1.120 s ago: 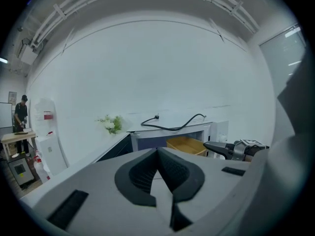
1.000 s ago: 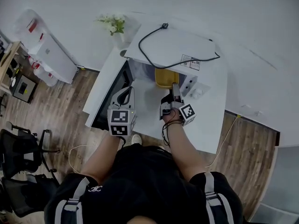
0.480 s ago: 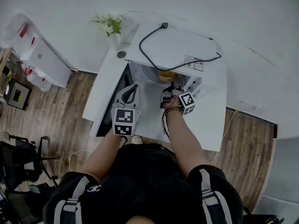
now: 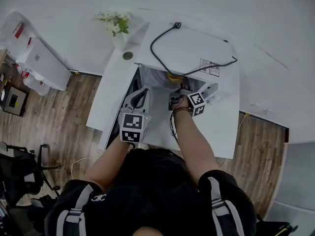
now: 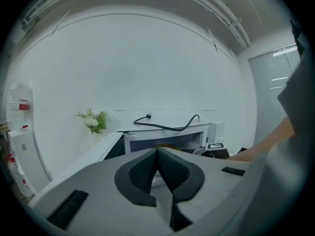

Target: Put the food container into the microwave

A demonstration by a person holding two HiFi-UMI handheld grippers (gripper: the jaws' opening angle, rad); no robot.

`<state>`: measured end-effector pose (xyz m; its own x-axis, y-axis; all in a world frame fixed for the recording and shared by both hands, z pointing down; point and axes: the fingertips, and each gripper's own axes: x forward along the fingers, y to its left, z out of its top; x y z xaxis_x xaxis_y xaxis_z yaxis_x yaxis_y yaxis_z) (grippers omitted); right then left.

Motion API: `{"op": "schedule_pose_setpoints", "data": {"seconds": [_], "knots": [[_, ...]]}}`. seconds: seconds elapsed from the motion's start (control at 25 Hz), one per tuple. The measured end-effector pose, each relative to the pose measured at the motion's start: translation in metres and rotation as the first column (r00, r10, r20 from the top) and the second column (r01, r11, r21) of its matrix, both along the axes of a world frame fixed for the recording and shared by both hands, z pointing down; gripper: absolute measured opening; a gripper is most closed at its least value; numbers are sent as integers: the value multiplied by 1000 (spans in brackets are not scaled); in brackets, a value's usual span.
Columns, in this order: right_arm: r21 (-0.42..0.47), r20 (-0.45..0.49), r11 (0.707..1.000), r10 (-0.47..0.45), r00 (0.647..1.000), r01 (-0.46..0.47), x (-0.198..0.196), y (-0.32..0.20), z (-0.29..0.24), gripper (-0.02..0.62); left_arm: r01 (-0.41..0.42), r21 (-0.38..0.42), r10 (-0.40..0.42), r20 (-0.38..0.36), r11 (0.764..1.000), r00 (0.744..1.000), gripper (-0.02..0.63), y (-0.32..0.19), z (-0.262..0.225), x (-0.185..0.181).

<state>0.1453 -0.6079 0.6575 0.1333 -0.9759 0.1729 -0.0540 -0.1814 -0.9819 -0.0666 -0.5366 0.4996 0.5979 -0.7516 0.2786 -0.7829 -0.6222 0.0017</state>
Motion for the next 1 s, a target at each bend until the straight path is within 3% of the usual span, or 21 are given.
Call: {"op": "schedule_pose_setpoints", "data": {"seconds": [0.24,0.44,0.52,0.6,0.68,0.76,0.88,1.0], "knots": [[-152,-83,988,-53,995,40,0,4,7,207,2,-19,-3,-33,1000,999,12,-7,3,-2],[-217,-194,972,-129,973,86,0,10,-2,288,-3,-22,2,-44,1000,999,12,-4,1,7],[-228,-211,968,-155,965,106,0,18,-2,288,-3,-23,2,-46,1000,999,12,-1,0,11],[-236,-235,962,-192,953,136,-1,29,-2,249,-1,-25,0,-48,1000,999,12,1,1,15],[-258,-299,952,-239,924,164,-1,42,-6,107,2,-30,-4,-51,1000,999,12,1,0,17],[-273,-382,945,-279,881,181,3,53,-15,24,7,-32,-9,-56,999,998,12,2,-1,21],[-255,-494,942,-321,808,218,8,65,-38,6,13,-36,-15,-66,999,998,12,4,-1,30],[-221,-617,941,-337,711,255,12,77,-67,5,9,-37,-12,-68,999,998,12,9,0,43]]}}
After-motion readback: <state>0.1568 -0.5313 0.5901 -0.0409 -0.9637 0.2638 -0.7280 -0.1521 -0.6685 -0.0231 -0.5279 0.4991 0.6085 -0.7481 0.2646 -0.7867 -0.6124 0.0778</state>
